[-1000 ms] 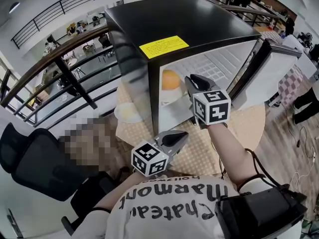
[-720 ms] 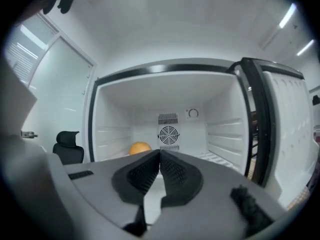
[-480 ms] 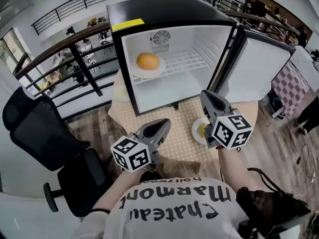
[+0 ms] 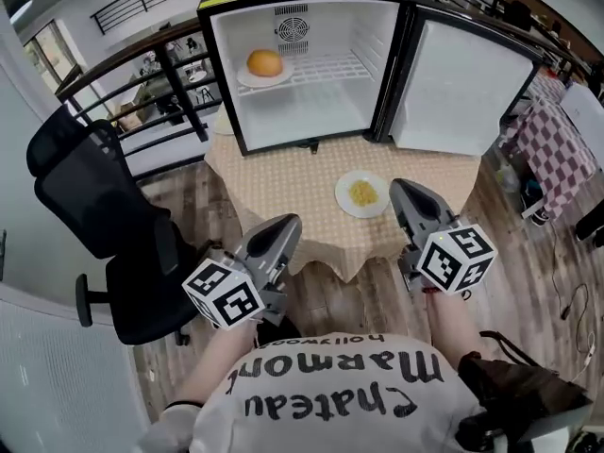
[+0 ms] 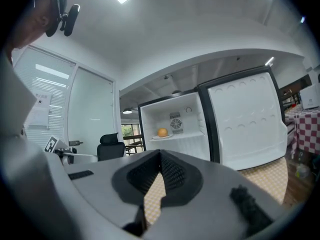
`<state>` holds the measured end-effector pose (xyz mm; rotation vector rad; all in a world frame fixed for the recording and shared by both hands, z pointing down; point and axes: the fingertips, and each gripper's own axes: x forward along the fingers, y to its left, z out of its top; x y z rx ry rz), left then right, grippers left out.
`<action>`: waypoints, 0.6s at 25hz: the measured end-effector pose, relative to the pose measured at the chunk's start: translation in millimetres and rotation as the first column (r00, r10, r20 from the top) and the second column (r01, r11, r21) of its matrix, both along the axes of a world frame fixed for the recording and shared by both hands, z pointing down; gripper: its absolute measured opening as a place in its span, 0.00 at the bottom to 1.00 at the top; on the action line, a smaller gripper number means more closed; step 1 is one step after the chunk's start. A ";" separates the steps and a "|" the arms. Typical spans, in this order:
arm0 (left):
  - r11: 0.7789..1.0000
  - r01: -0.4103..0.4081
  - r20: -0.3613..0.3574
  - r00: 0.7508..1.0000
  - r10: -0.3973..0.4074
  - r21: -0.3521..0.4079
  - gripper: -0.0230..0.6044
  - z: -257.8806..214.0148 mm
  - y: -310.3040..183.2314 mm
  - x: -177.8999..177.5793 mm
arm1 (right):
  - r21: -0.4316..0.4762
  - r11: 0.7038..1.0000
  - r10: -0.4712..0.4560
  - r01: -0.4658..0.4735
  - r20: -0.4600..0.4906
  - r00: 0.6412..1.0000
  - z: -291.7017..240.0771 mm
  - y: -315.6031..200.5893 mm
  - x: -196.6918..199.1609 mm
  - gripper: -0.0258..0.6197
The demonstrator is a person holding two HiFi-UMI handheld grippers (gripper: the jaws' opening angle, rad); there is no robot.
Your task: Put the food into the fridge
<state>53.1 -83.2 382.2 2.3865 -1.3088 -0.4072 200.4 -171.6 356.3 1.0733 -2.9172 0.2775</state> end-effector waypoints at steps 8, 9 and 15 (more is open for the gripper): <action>0.999 0.041 0.060 0.997 -0.043 0.036 0.05 -13.9 34.9 70.6 | 0.022 0.999 -0.036 0.036 -0.006 0.999 1.5 28.7 68.3 0.06; 0.998 0.046 0.060 0.997 -0.048 0.034 0.05 -13.6 37.7 66.2 | 0.019 0.999 -0.038 0.038 -0.017 0.999 2.5 30.5 64.2 0.06; 0.998 0.051 0.067 0.996 -0.054 0.049 0.05 -18.1 42.7 56.8 | 0.016 0.998 -0.058 0.059 -0.042 0.997 5.1 37.5 49.2 0.06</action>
